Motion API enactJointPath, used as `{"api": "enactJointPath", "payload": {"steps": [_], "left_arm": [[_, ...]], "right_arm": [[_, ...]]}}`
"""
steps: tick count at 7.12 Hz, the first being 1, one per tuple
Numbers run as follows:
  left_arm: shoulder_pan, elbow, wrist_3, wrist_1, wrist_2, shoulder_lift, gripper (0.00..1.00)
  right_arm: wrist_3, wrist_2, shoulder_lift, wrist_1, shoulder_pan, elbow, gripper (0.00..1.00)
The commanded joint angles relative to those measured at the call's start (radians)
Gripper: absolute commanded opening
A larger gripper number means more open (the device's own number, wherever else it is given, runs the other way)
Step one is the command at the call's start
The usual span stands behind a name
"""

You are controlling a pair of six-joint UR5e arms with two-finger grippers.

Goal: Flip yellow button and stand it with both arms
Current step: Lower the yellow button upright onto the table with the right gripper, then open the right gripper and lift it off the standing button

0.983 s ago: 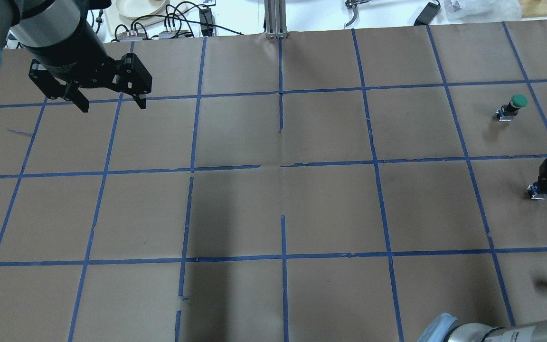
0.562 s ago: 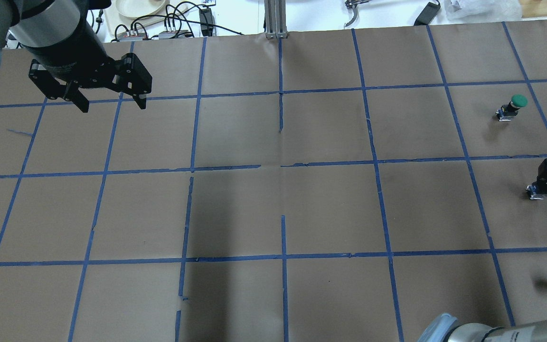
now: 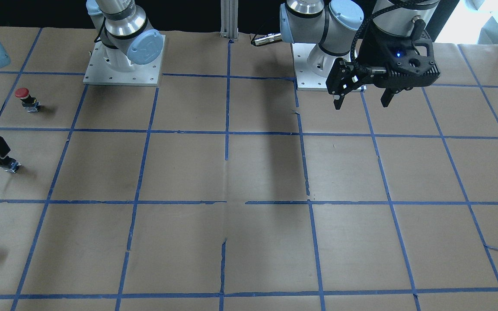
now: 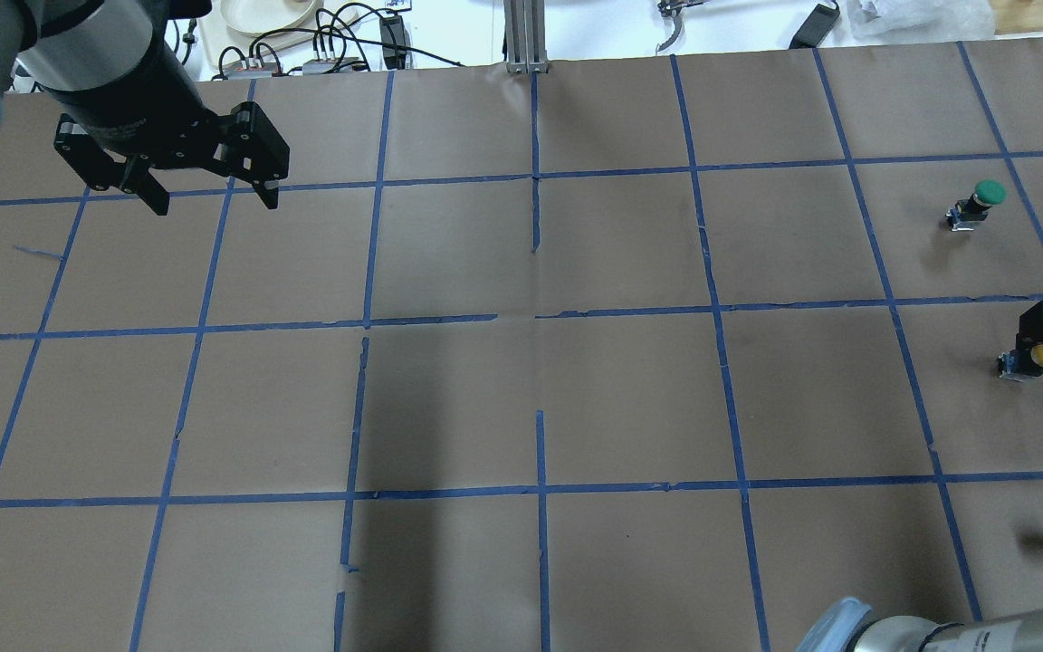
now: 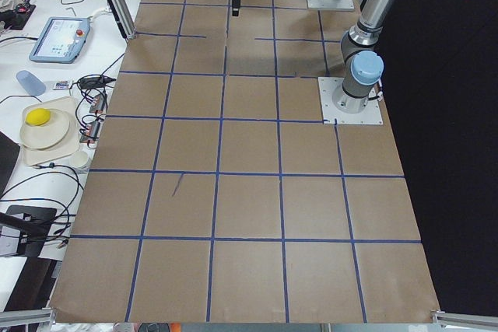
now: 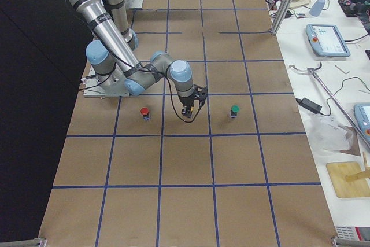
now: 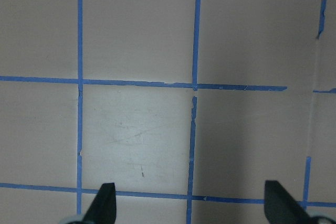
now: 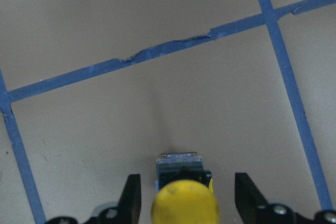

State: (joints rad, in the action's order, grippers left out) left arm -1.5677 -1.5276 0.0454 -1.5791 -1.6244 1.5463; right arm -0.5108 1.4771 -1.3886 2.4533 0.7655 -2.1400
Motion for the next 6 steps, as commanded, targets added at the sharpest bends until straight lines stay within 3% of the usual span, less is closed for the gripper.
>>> {"api": "enactJointPath", "payload": {"steps": [1,2,6], "left_arm": [[0.0,0.0,0.001,-0.001,0.0,0.0,1.0],[0.002,0.0,-0.001,0.001,0.0,0.0,1.0],[0.0,0.001,0.001,0.001,0.0,0.0,1.0]], "right_arm": [[0.0,0.006,-0.01,-0.011,0.0,0.003,1.0],[0.001,0.008,-0.045,-0.098,0.0,0.02,1.0],[0.032,0.02,-0.363,-0.712,0.072,0.211,1.0]]}}
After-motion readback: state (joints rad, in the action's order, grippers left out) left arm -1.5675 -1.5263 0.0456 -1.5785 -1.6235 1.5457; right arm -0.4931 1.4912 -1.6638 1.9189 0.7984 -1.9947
